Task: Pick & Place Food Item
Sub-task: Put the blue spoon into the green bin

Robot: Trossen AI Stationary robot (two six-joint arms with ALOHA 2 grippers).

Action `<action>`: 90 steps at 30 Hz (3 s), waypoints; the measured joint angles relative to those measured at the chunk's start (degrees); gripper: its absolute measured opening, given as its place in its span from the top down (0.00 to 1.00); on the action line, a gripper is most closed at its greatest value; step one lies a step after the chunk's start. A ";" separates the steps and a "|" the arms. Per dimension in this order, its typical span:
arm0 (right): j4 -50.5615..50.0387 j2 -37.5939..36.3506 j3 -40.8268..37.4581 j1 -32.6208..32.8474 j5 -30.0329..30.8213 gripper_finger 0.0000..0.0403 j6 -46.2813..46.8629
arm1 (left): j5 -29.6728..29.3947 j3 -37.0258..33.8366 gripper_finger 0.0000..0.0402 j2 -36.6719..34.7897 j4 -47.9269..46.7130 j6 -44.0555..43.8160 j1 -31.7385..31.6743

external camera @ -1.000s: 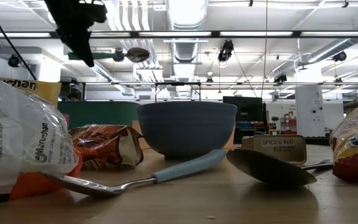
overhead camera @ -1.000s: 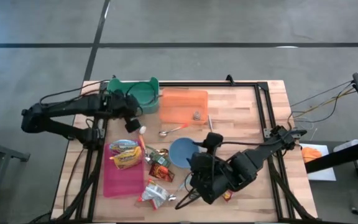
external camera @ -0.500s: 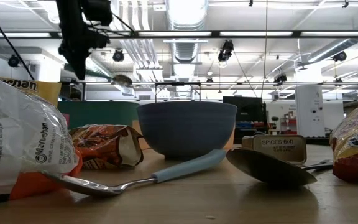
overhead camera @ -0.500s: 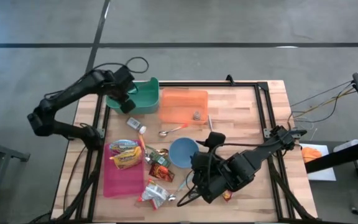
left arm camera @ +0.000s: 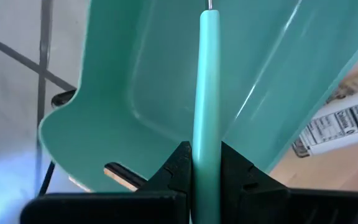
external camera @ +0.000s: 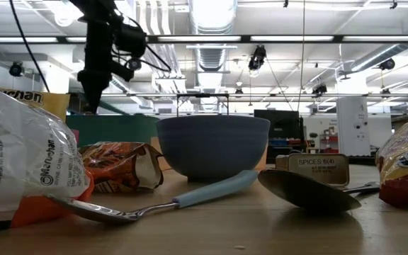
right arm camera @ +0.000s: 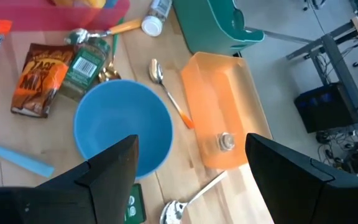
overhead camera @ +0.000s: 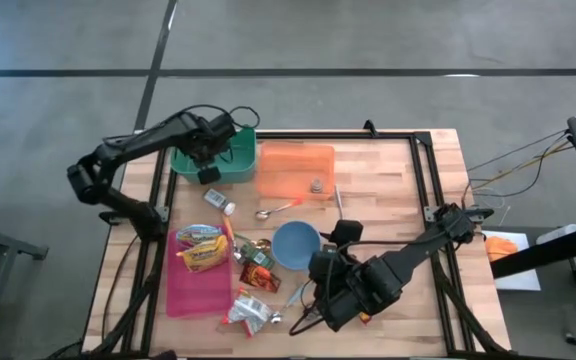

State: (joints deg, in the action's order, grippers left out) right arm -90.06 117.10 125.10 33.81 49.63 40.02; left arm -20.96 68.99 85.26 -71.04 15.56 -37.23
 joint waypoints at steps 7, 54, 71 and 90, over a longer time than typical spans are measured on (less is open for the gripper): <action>0.01 -0.04 -0.49 0.74 -0.14 0.27 0.55 | -4.00 0.20 0.92 5.32 0.09 5.81 -0.11; 0.04 -0.57 -0.52 2.35 -0.20 0.27 -0.10 | 14.50 1.95 0.92 15.77 3.98 -1.95 -6.75; 0.06 -0.57 -0.52 2.57 -0.19 0.27 3.19 | 16.86 1.95 0.88 17.13 3.54 -0.86 -6.80; 0.97 -6.31 -20.98 -1.57 2.90 0.27 25.18 | 16.73 1.95 0.75 17.17 3.48 -5.60 -6.73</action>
State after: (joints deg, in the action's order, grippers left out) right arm -89.09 110.79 104.11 32.24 52.53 65.20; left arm -4.23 70.94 102.43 -67.56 9.96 -43.97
